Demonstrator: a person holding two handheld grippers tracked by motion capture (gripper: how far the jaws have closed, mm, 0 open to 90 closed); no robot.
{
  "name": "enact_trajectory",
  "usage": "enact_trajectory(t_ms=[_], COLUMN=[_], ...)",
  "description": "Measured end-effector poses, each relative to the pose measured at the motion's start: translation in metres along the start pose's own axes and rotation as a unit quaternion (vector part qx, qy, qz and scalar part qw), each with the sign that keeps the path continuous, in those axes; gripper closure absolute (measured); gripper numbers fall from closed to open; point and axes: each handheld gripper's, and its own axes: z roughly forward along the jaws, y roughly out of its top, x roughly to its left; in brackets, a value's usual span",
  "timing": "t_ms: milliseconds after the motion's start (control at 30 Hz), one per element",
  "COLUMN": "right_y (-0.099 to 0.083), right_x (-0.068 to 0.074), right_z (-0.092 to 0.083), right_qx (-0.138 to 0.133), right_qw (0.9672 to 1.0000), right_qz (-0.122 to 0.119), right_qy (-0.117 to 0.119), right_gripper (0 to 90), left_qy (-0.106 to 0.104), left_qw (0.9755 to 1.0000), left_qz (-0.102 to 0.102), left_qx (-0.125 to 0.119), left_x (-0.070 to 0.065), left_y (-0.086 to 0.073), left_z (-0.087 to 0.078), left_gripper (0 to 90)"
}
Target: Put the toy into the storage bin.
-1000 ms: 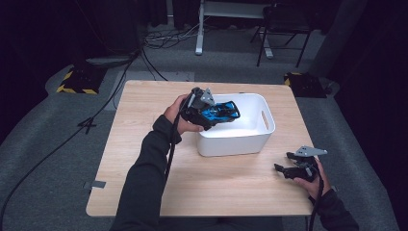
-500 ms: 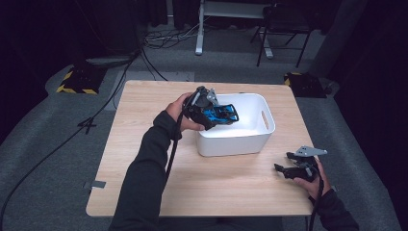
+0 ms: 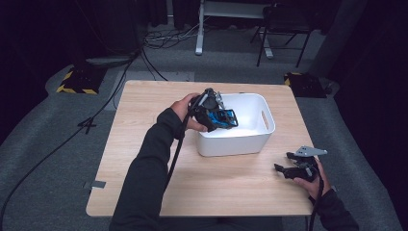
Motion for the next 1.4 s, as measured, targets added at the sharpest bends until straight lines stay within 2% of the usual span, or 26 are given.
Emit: enact_trajectory(t_ms=[133,233,300,433,467,500,633,733,933,1033,1133,1200,1233,1400], right_y=[0.0,0.0,0.0,0.0,0.0,0.0,0.0,0.0,0.0,0.0,0.0,0.0,0.0,0.0], right_x=[0.0,0.0,0.0,0.0,0.0,0.0,0.0,0.0,0.0,0.0,0.0,0.0,0.0,0.0], right_z=[0.0,0.0,0.0,0.0,0.0,0.0,0.0,0.0,0.0,0.0,0.0,0.0,0.0,0.0], right_qx=[0.0,0.0,0.0,0.001,0.001,0.0,0.0,0.0,0.0,0.0,0.0,0.001,0.0,0.0], right_qw=[1.0,1.0,1.0,1.0,1.0,1.0,1.0,1.0,1.0,1.0,1.0,1.0,1.0,1.0], right_qz=[0.0,0.0,0.0,0.001,0.001,0.001,0.0,0.0,0.0,0.0,0.001,0.001,0.0,0.0], right_qy=[0.0,0.0,0.0,0.001,0.001,0.001,0.001,0.001,0.001,0.001,0.001,0.001,0.001,0.001], right_gripper=[20.0,20.0,20.0,20.0,20.0,20.0,20.0,20.0,20.0,20.0,20.0,20.0,20.0,20.0], left_qy=[-0.011,-0.016,-0.027,-0.029,-0.032,-0.032,-0.035,-0.045,-0.048,-0.052,-0.059,-0.053,-0.062,-0.066], left_qw=[0.9994,0.999,0.9983,0.9977,0.9978,0.9975,0.9971,0.9965,0.9965,0.9961,0.9944,0.995,0.9944,0.9933], left_qz=[0.018,0.023,0.025,0.029,0.021,0.029,0.03,0.034,0.031,0.028,0.039,0.032,0.028,0.031], left_qx=[0.029,0.033,0.045,0.054,0.055,0.056,0.06,0.062,0.061,0.066,0.079,0.079,0.082,0.089], left_x=[0.001,0.0,0.0,0.001,-0.001,0.001,0.0,0.001,0.0,0.0,0.002,0.0,0.0,-0.001], left_y=[0.007,0.009,0.01,0.011,0.011,0.012,0.012,0.013,0.011,0.008,0.008,0.007,0.006,0.003], left_z=[0.0,0.003,0.003,0.005,0.006,0.006,0.008,0.009,0.01,0.011,0.01,0.009,0.009,0.009], left_gripper=[24.7,24.7,24.7,24.7,24.7,24.7,24.7,24.7,24.7,24.7,24.7,24.7,24.7,24.7])
